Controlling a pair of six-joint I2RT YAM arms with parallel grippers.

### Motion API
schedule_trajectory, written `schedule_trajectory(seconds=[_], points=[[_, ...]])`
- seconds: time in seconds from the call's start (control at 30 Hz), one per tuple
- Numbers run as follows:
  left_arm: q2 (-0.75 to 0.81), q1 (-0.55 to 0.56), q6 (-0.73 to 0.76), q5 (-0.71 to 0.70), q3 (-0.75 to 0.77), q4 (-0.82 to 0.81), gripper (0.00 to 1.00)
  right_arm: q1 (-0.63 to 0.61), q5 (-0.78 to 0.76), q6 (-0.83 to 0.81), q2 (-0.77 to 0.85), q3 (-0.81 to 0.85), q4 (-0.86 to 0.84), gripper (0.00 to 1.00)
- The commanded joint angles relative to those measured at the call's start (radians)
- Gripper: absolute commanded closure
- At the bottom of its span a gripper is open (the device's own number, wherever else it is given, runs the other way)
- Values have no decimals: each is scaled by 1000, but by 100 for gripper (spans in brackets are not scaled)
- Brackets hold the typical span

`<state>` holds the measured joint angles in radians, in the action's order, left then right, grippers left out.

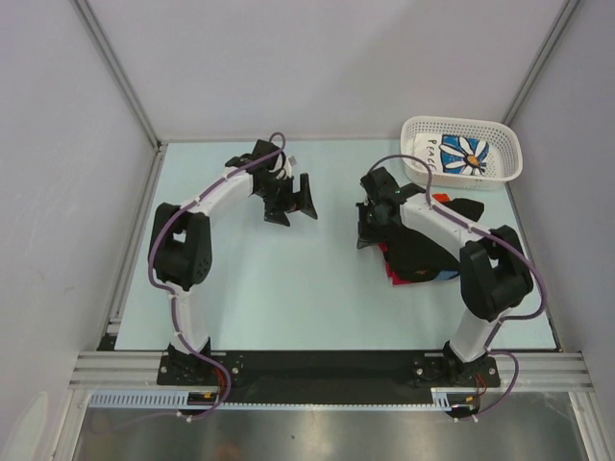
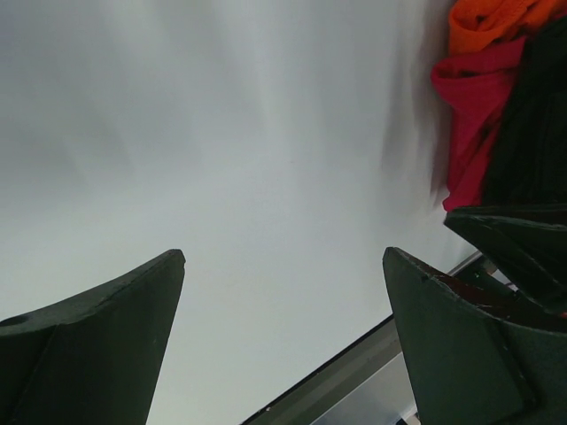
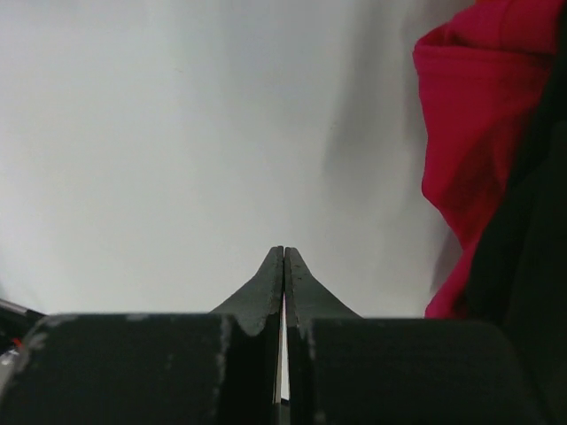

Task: Fold and stack the t-shirts
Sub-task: Put the neatly folded tshirt into the corner of the board with the right arm

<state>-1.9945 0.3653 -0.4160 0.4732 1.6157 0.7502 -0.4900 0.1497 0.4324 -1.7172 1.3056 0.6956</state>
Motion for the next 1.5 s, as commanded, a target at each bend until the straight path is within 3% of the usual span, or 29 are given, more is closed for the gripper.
schedule_trajectory(seconds=[0.0,0.6,1.47], points=[[51,-26,45,1,36,8,0,-27,-61,-6,-48,-6,-13,100],[49,-63,111,56,44,52,0,-67,-433,-18,-338,208,143,100],[33,-78,109,74,55,49,0,286,-544,-99,-219,-180,50,100]])
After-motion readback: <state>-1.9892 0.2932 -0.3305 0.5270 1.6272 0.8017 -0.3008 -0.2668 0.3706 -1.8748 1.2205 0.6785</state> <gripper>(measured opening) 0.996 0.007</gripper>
